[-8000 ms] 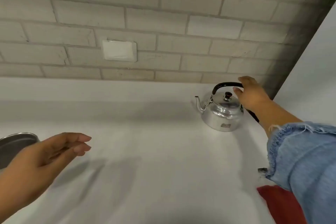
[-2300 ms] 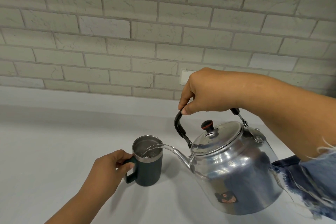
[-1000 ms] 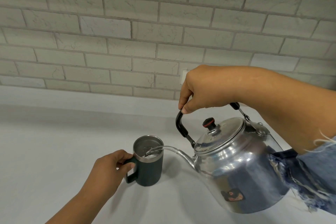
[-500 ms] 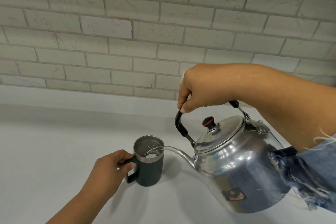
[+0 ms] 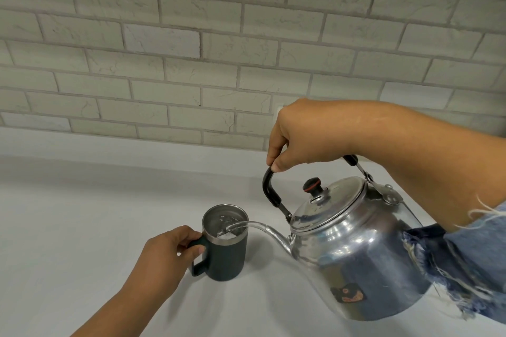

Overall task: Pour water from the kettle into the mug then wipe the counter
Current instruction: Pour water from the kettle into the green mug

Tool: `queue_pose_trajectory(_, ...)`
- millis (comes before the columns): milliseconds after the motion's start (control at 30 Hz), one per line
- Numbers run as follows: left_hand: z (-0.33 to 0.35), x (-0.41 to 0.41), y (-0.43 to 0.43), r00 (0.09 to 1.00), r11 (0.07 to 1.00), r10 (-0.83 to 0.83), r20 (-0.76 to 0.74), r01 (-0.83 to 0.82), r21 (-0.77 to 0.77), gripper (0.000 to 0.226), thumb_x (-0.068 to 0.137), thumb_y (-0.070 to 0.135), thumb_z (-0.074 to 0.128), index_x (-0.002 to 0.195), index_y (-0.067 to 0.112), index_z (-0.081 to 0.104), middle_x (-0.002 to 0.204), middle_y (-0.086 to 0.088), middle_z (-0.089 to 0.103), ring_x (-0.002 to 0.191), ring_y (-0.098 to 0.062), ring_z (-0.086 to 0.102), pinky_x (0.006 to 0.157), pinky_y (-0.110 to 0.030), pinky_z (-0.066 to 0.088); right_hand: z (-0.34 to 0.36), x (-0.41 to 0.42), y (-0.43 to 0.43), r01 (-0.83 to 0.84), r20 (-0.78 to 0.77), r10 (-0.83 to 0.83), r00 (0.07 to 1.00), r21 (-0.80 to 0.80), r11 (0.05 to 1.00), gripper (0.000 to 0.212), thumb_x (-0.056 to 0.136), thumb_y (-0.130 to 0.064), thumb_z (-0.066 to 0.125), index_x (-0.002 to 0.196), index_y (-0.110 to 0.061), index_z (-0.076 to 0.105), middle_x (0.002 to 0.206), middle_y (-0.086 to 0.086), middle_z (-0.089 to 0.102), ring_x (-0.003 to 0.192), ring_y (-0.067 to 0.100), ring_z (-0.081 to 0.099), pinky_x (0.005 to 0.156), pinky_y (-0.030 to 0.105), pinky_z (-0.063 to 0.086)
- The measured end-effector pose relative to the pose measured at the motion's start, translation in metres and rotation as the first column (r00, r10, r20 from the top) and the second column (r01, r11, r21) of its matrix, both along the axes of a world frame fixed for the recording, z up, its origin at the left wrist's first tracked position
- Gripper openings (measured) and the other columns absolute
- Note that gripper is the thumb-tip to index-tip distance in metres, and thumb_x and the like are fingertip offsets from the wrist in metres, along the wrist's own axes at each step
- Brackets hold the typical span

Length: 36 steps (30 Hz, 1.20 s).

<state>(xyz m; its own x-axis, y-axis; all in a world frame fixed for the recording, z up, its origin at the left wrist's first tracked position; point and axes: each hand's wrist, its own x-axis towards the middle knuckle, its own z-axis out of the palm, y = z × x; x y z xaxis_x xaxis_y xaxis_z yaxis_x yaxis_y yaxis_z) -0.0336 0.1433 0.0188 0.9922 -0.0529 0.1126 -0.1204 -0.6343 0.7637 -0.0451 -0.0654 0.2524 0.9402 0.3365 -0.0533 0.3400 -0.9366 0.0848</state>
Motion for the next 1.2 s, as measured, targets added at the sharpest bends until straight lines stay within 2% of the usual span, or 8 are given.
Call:
queue_pose_trajectory(267, 0.001, -0.001, -0.001, 1.0, 1.0, 0.005, -0.013, -0.005, 0.005, 0.01, 0.082, 0.02, 0.066, 0.091, 0.026, 0.066, 0.084, 0.013, 0.067, 0.08, -0.003, 0.06, 0.076, -0.021, 0.041, -0.011, 0.002, -0.005, 0.013, -0.016, -0.012, 1.0, 0.043, 0.999, 0.018, 0.083, -0.04, 0.066, 0.099, -0.034, 0.073, 0.06, -0.015, 0.052, 0.06, 0.002, 0.052, 0.053, 0.019, 0.038)
queue_pose_trajectory(600, 0.002, -0.001, -0.001, 1.0, 1.0, 0.001, -0.009, -0.001, 0.0, 0.011, 0.082, 0.019, 0.066, 0.088, 0.028, 0.065, 0.082, 0.015, 0.067, 0.08, -0.003, 0.061, 0.072, -0.019, 0.041, -0.018, 0.006, -0.004, 0.022, -0.004, -0.022, 1.0, 0.093, 0.995, 0.02, 0.085, -0.038, 0.065, 0.102, -0.032, 0.072, 0.056, -0.016, 0.048, 0.055, 0.001, 0.049, 0.049, 0.014, 0.032)
queue_pose_trajectory(767, -0.001, 0.0, 0.0, 1.0, 1.0, 0.003, -0.009, -0.003, -0.012, 0.013, 0.082, 0.018, 0.067, 0.085, 0.03, 0.065, 0.08, 0.017, 0.066, 0.079, -0.001, 0.061, 0.067, -0.015, 0.04, -0.031, 0.003, -0.017, 0.048, 0.003, -0.049, 0.999, 0.2, 0.979, 0.019, 0.084, -0.042, 0.065, 0.101, -0.037, 0.071, 0.073, -0.018, 0.05, 0.07, 0.002, 0.053, 0.062, 0.02, 0.045)
queue_pose_trajectory(867, -0.001, 0.001, 0.0, 1.0, 1.0, -0.001, -0.01, 0.001, -0.007, 0.014, 0.082, 0.019, 0.067, 0.085, 0.032, 0.063, 0.08, 0.018, 0.065, 0.08, -0.003, 0.061, 0.07, -0.017, 0.041, -0.041, -0.001, -0.026, 0.087, -0.007, -0.089, 0.996, 0.298, 0.951, 0.019, 0.083, -0.043, 0.066, 0.101, -0.04, 0.071, 0.081, -0.016, 0.056, 0.08, 0.005, 0.058, 0.072, 0.024, 0.05)
queue_pose_trajectory(900, -0.001, 0.001, -0.001, 1.0, 1.0, -0.001, -0.009, 0.001, -0.004, 0.014, 0.082, 0.019, 0.067, 0.085, 0.032, 0.062, 0.08, 0.018, 0.065, 0.08, -0.004, 0.061, 0.072, -0.019, 0.041, -0.044, -0.002, -0.029, 0.099, -0.008, -0.102, 0.995, 0.328, 0.939, 0.02, 0.083, -0.043, 0.066, 0.102, -0.041, 0.071, 0.082, -0.015, 0.057, 0.081, 0.005, 0.058, 0.072, 0.022, 0.05)
queue_pose_trajectory(1033, -0.001, 0.0, -0.001, 1.0, 1.0, -0.002, -0.005, 0.002, 0.002, 0.015, 0.082, 0.019, 0.067, 0.084, 0.033, 0.062, 0.08, 0.018, 0.065, 0.08, -0.004, 0.061, 0.071, -0.019, 0.041, -0.053, -0.011, -0.039, 0.126, -0.013, -0.134, 0.991, 0.441, 0.888, 0.018, 0.083, -0.04, 0.067, 0.101, -0.041, 0.069, 0.079, -0.015, 0.057, 0.068, 0.001, 0.054, 0.054, 0.009, 0.038)
queue_pose_trajectory(1200, 0.0, 0.0, -0.001, 1.0, 1.0, 0.003, -0.009, -0.003, 0.008, 0.016, 0.081, 0.019, 0.068, 0.082, 0.034, 0.062, 0.079, 0.017, 0.066, 0.08, -0.003, 0.061, 0.067, -0.017, 0.04, -0.067, -0.016, -0.055, 0.192, -0.046, -0.199, 0.979, 0.542, 0.818, 0.018, 0.08, -0.041, 0.069, 0.097, -0.033, 0.071, 0.072, -0.011, 0.058, 0.061, 0.004, 0.051, 0.056, 0.018, 0.036)
